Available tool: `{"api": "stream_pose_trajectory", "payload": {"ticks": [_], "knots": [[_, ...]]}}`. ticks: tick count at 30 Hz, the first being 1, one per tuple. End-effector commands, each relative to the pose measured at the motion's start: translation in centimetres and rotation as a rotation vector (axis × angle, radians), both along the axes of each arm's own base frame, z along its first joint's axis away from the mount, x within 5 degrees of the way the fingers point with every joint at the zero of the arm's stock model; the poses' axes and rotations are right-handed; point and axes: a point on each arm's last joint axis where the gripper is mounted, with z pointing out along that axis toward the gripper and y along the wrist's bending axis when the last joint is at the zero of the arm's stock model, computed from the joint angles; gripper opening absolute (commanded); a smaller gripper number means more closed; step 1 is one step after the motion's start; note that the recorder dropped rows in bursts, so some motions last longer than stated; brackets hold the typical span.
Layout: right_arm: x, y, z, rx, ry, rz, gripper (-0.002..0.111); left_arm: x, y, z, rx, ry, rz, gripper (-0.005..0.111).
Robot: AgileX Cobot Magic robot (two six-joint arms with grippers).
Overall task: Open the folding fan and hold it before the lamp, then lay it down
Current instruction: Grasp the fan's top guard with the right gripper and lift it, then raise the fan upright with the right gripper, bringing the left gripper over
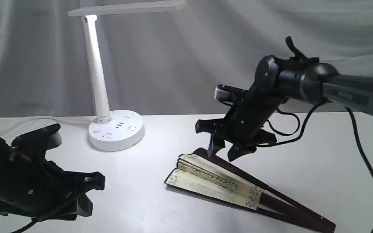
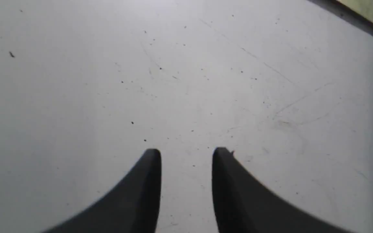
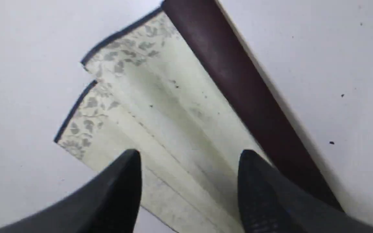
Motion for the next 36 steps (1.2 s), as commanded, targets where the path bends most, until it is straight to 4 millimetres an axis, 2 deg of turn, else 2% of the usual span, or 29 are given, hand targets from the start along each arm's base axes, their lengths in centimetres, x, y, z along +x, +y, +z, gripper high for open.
{"api": "stream_pose_trajectory", "payload": {"ticks": [1,3,7,11,13,17,21,25,36], "knots": [[-0.2,-1.2,1.1,0.034,0.027,-0.001,0.047,0.0,-0.4,0.1,-0.035,0.019,0.015,0.028],[-0.3,-2.3,1.0,0.067,0.068,-0.018,0.047,-0.1,-0.4,0.1,-0.039,0.026,0.014,0.028],[-0.2,-5.9,1.0,0.133,0.085,0.003,0.047,-0.3,-0.5,0.1,-0.046,0.053,0.008,0.028],[-0.3,-8.3,0.6,0.127,0.024,0.185,0.047,-0.4,-0.5,0.1,-0.050,0.062,0.012,0.028],[-0.3,-9.4,-0.4,0.093,0.016,0.241,0.047,-0.4,-0.6,0.1,-0.062,0.073,0.035,0.028],[-0.1,-10.0,-1.9,0.079,0.042,0.231,0.047,-0.4,-0.7,0.1,-0.084,0.082,0.049,0.028],[-0.5,-9.8,-3.4,0.115,0.120,0.245,0.047,-0.4,-0.8,0.2,-0.093,0.084,0.056,0.028],[-0.5,-9.4,-4.0,0.156,0.115,0.261,0.047,-0.4,-0.8,0.2,-0.097,0.082,0.061,0.028],[-0.2,-8.5,-7.7,0.284,0.135,0.277,0.047,-0.4,-0.9,0.3,-0.117,0.086,0.074,0.028]]}}
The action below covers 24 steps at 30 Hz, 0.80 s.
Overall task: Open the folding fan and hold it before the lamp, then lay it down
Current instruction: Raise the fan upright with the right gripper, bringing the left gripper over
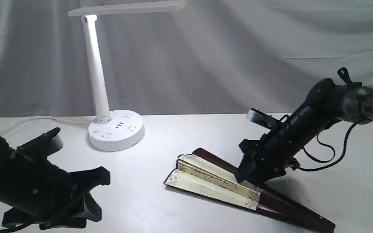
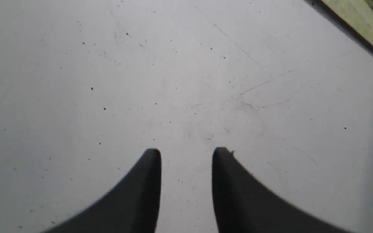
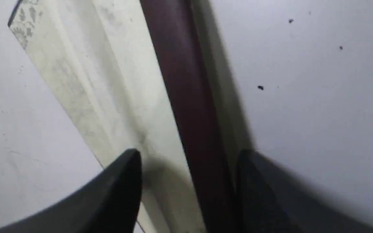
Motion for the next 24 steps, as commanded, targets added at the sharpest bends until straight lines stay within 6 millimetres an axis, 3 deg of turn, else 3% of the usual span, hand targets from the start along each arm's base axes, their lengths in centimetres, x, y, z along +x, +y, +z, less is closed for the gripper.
{"api": "stream_pose_trajectory", "payload": {"ticks": [1,5,13,24], "knots": [[0.0,-0.3,-0.9,0.009,0.006,0.004,0.047,0.2,-0.2,0.1,-0.009,-0.006,0.009,0.028],[0.0,-0.2,-1.0,0.023,-0.002,0.008,0.041,0.2,-0.2,0.1,-0.006,-0.012,0.005,0.028],[0.1,0.0,-0.8,0.046,-0.008,0.001,0.001,0.2,-0.2,0.1,0.060,-0.111,-0.194,0.028],[0.8,1.0,1.2,0.210,-0.033,-0.096,0.000,0.7,-0.1,0.2,0.081,-0.166,-0.197,0.028]]}}
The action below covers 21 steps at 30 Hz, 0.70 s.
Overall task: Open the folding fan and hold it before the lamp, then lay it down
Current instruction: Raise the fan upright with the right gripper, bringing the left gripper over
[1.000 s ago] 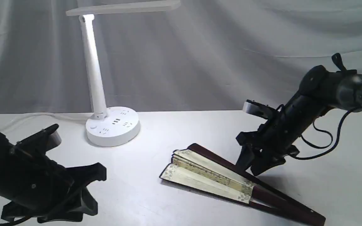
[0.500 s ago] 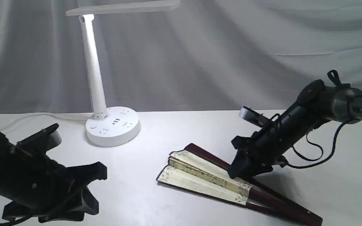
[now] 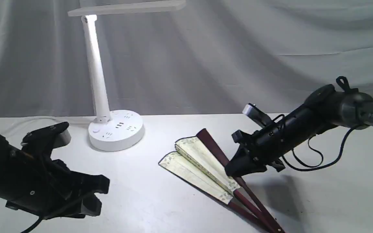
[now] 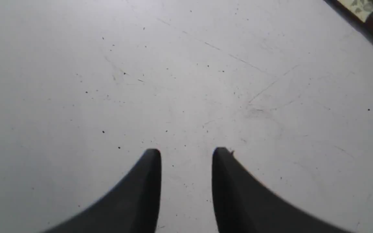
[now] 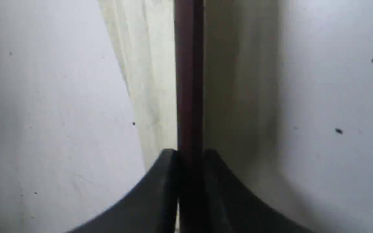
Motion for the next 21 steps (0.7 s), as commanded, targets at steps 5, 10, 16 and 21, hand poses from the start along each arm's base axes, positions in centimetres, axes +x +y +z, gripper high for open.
{"api": "stream_pose_trajectory", "payload": {"ticks": [5,10,16,21], "knots": [[-0.1,0.4,3.3,0.097,-0.042,-0.069,0.000,0.2,-0.2,0.1,0.000,-0.017,-0.005,0.028],[-1.2,1.0,4.3,0.202,-0.039,-0.103,0.000,0.1,-0.2,0.1,-0.001,-0.013,-0.007,0.028],[-3.0,1.2,4.7,0.254,-0.020,-0.120,0.000,-0.2,-0.3,0.0,0.001,0.013,-0.053,0.028],[-4.8,1.1,5.5,0.346,-0.033,-0.167,0.000,-0.6,-0.4,-0.1,0.001,0.044,-0.095,0.028]]}}
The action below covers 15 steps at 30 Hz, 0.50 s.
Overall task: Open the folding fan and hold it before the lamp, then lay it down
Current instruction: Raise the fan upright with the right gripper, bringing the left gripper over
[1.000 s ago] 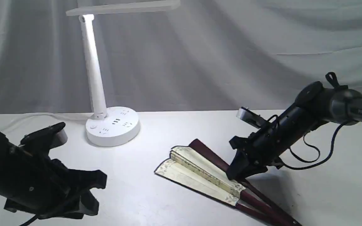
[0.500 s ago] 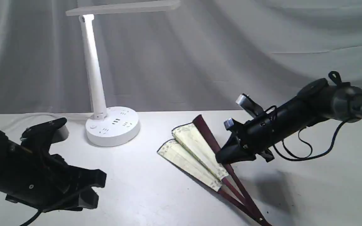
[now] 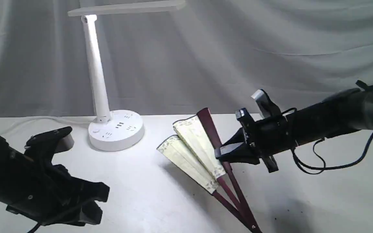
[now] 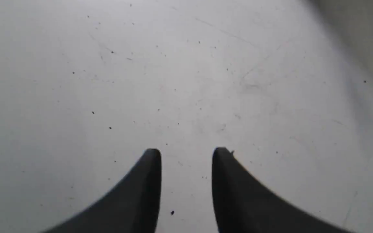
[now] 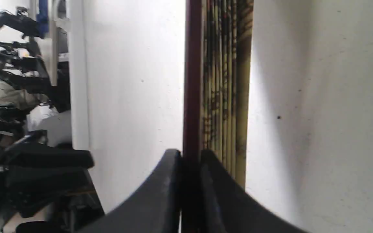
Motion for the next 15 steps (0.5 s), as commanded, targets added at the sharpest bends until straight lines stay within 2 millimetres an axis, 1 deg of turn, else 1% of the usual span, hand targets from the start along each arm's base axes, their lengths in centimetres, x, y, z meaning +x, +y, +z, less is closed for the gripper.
{"api": "stream_pose_trajectory", "payload": {"ticks": [1,6,8,12,15], "knots": [[-1.1,-0.3,1.3,0.071,-0.039,-0.042,0.000,-0.2,-0.3,0.0,0.000,0.008,-0.047,0.028],[-3.7,-0.8,0.7,0.074,-0.005,-0.049,0.000,-0.2,-0.3,0.0,0.000,0.010,-0.051,0.028],[-4.8,-1.0,0.5,0.083,0.013,-0.061,0.000,-0.3,-0.5,0.0,0.023,0.001,-0.079,0.028],[-6.4,-1.3,0.5,0.095,0.011,-0.074,0.000,-1.2,-2.3,-0.3,0.100,-0.024,-0.206,0.028],[-7.3,-1.7,0.7,0.126,0.014,-0.116,0.000,-1.5,-3.8,-0.2,0.163,-0.115,-0.298,0.028]]}}
